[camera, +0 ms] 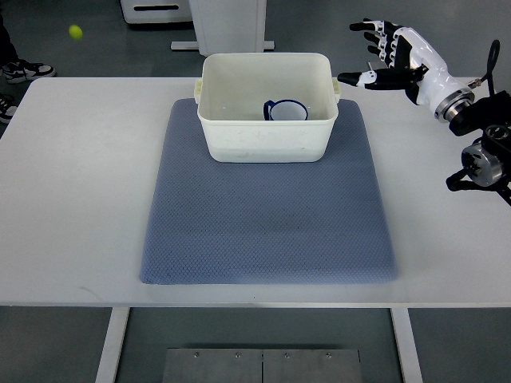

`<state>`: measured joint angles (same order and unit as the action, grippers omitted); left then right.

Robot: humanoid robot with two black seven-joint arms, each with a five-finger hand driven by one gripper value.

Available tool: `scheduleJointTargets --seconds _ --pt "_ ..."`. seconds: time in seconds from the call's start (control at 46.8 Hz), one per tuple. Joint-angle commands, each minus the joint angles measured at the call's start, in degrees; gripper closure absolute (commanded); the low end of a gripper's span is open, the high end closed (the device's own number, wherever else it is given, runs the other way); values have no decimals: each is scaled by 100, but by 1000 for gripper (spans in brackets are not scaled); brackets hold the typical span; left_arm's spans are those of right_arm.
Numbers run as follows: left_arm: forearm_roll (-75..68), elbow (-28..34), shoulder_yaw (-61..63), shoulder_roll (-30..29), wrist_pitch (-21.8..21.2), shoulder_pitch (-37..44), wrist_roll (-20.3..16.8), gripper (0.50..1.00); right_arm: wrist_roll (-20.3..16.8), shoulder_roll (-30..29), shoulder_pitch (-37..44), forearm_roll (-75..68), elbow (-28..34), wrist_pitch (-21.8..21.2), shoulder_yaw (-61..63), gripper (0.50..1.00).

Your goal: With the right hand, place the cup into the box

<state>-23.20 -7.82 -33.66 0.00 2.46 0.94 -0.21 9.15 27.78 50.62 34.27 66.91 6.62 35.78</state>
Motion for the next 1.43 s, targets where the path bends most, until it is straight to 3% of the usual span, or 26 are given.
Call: scheduleJointTargets --seconds 0.0,0.299,0.663,0.791,1.411 --pt "0 0 0 0 0 2 4 500 -1 149 -245 1 190 -3 201 500" --pt "0 0 0 0 0 2 -5 500 140 413 -1335 10 744 6 956 500" --pt "0 0 0 0 0 2 -5 500 526 369 -2285 18 806 15 1484 500" --pt "0 0 0 0 0 2 4 500 790 316 -2496 18 806 6 1484 500" --pt "0 0 9 0 0 2 4 500 799 -492 -2848 18 745 15 1484 500"
